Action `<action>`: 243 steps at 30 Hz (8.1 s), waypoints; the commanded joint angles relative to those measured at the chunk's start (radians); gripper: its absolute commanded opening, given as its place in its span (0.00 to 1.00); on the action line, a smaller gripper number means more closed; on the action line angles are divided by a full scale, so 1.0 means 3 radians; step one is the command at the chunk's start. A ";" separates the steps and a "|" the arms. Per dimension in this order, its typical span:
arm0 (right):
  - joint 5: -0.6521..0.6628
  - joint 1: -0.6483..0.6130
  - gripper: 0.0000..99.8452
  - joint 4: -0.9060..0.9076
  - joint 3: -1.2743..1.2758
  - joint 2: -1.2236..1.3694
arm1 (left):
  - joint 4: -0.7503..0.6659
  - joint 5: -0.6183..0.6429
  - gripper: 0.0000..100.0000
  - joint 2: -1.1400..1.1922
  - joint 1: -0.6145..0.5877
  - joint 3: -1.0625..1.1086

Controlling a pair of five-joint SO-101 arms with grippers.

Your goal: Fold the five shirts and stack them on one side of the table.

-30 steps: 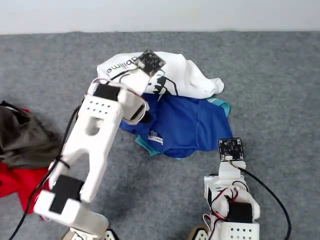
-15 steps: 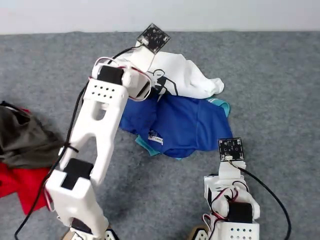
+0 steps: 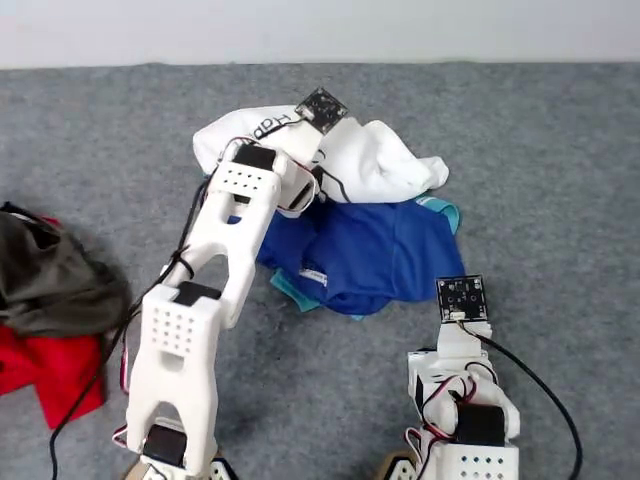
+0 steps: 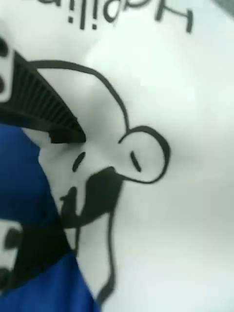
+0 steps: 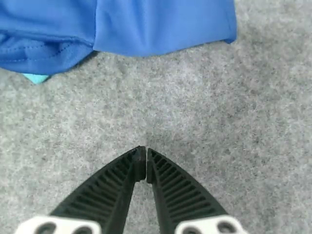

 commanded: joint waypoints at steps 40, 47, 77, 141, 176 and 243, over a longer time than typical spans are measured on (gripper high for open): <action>0.0036 0.0003 0.01 0.0008 0.0046 -0.0028 | 0.2056 -0.0174 0.01 -0.0563 -0.3360 -0.3557; 0.0036 0.0003 0.01 0.0008 0.0046 -0.0028 | 0.2163 -0.0762 0.20 -0.0322 -0.3708 -0.3261; 0.0036 0.0003 0.01 0.0008 0.0046 -0.0028 | 0.2148 -0.0118 0.28 -0.3805 -0.3258 0.0335; 0.0905 -0.2094 0.03 0.0299 -0.3769 0.4002 | 0.2153 0.0240 0.02 -0.7411 -0.2608 0.3895; 0.0905 -0.2381 0.19 -0.0074 -0.6506 0.7935 | 0.2153 0.0256 0.02 -0.7477 -0.2608 0.3915; 0.1642 0.0279 0.01 0.1547 -0.4613 0.4529 | 0.2153 0.0123 0.02 -0.7442 -0.1749 0.3864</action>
